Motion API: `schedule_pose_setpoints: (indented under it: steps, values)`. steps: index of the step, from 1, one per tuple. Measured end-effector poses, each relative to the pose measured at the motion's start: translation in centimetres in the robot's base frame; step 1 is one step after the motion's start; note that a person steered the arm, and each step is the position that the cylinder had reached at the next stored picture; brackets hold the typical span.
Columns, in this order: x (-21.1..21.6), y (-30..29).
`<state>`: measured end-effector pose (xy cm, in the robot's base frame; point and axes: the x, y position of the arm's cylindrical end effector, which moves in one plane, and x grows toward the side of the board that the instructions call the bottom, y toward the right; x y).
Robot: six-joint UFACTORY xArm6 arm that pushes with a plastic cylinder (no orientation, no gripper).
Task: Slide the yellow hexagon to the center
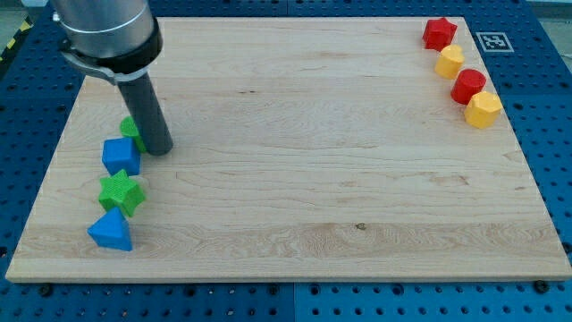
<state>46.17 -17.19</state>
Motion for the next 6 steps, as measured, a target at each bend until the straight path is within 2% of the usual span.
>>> schedule_pose_setpoints:
  steps: [2, 3, 4, 6]
  values:
    - [0.0, -1.1]
    - [0.0, 5.6]
    - [0.2, 15.4]
    - [0.9, 38.6]
